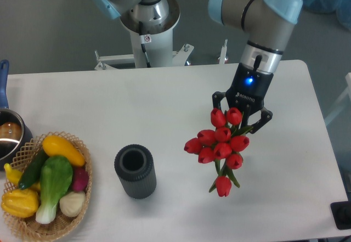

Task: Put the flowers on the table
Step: 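Tilt the gripper to swing the tulip heads down toward the table, then lower the tulips toward the black container and lay them on the table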

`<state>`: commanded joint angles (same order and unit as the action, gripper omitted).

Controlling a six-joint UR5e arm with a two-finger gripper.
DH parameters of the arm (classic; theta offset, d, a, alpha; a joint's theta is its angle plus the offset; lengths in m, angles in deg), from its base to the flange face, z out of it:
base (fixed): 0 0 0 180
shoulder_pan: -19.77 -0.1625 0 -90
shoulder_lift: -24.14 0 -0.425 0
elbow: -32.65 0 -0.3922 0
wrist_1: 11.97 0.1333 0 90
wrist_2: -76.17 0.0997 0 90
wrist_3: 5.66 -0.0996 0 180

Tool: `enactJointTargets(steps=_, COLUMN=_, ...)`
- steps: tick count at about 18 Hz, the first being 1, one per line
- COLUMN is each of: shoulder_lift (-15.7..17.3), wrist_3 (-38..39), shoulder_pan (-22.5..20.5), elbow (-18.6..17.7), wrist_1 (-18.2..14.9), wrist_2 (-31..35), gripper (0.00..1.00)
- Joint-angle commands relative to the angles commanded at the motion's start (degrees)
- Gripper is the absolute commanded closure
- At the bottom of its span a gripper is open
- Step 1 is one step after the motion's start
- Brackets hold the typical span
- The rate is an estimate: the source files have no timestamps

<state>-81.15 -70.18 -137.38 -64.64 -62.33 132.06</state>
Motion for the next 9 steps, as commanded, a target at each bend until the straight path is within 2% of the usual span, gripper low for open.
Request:
enactJointTargets(steps=5, shoulder_lift=-1.93, wrist_3=-1.93, shoulder_pan=0.09, elbow=0.0, wrist_1=-1.58, wrist_2=3.86, gripper=0.62)
enactJointTargets(steps=9, shoulder_lift=-3.34, wrist_3=-2.2, shoulder_pan=1.32, elbow=-0.18, wrist_1=-1.58, wrist_2=5.98, gripper=0.62)
